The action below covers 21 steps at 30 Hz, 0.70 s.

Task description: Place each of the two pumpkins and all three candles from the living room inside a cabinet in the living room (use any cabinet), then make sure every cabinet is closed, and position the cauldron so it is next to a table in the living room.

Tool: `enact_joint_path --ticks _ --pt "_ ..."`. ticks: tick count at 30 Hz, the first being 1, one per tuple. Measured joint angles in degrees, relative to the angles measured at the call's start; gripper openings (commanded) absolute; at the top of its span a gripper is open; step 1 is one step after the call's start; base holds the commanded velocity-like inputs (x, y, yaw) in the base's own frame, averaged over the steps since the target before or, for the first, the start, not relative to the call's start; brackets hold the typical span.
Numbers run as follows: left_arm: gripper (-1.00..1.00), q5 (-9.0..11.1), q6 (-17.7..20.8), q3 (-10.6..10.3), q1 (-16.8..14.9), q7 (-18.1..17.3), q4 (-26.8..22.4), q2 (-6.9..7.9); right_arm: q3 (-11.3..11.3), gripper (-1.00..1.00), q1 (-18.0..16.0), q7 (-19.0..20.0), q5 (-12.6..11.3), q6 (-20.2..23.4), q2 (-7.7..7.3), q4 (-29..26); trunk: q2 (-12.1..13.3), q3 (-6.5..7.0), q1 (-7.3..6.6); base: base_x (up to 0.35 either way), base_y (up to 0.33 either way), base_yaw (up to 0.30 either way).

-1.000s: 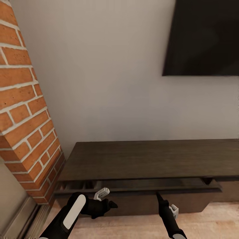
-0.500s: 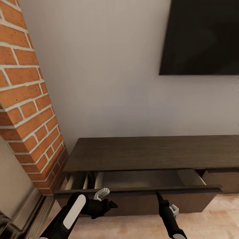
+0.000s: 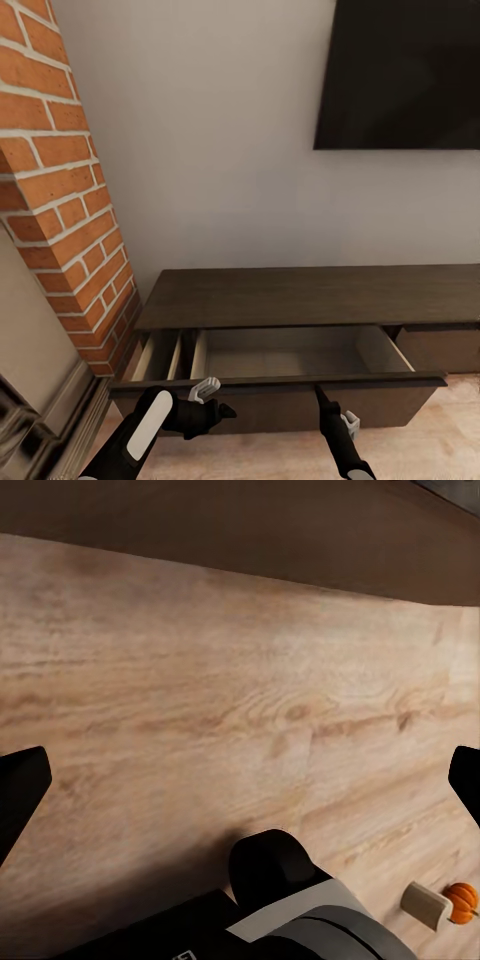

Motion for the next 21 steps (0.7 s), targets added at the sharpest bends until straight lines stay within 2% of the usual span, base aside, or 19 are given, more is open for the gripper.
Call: enact_joint_path --ticks 12,21 --pt "1.0 0.01 0.0 -0.03 0.0 0.0 0.0 0.0 -0.23 -1.0 0.0 -0.01 -0.08 0.0 -0.01 0.0 0.0 0.0 0.0 -0.174 0.0 0.0" --pt "1.0 -0.04 0.0 0.05 0.0 0.0 -0.01 0.0 -0.25 -1.0 0.01 0.02 -0.06 0.01 -0.01 0.0 0.0 0.0 -0.02 -0.035 0.0 0.0"
